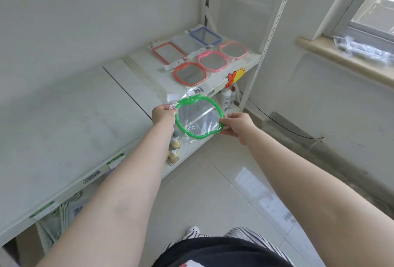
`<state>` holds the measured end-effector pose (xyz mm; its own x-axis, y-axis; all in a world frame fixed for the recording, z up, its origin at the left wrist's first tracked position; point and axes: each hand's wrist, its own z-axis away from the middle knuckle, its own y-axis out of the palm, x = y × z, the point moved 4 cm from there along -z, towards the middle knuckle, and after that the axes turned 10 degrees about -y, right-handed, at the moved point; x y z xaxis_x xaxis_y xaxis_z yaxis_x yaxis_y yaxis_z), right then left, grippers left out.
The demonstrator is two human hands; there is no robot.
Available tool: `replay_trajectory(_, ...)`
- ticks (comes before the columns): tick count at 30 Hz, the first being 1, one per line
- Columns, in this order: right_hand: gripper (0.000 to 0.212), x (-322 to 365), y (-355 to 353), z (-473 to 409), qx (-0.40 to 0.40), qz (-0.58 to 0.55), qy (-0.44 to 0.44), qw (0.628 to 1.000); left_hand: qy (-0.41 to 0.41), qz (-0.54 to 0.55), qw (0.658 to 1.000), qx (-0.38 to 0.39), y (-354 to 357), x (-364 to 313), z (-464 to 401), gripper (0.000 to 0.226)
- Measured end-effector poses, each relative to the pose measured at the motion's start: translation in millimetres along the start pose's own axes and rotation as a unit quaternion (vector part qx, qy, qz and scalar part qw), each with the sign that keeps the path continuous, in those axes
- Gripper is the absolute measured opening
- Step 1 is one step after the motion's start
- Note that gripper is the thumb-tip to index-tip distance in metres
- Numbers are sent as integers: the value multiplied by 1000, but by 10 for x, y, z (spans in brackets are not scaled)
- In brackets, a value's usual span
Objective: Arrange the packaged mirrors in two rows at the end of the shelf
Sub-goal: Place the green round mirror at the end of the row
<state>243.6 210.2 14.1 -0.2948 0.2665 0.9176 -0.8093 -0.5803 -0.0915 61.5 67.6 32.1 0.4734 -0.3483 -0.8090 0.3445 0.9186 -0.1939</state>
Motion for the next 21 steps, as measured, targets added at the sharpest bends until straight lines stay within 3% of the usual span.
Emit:
replay_trajectory(5, 16, 123, 252, -233, 21, 22, 12, 999, -29, 11, 999, -16, -88, -87, -303, 30)
replay_trajectory(10, 28, 253, 483, -538, 42, 32, 9, 999, -46, 27, 997, -52, -162, -157, -517, 26)
replay_trajectory(14, 11, 324, 637, -856, 76, 57, 10, 995, -52, 50, 993, -96, -149, -246, -719, 25)
replay_trajectory(21, 14, 722, 770, -1445, 140, 80, 10, 987, -58, 97, 980, -163, 49, -499, -1004, 25)
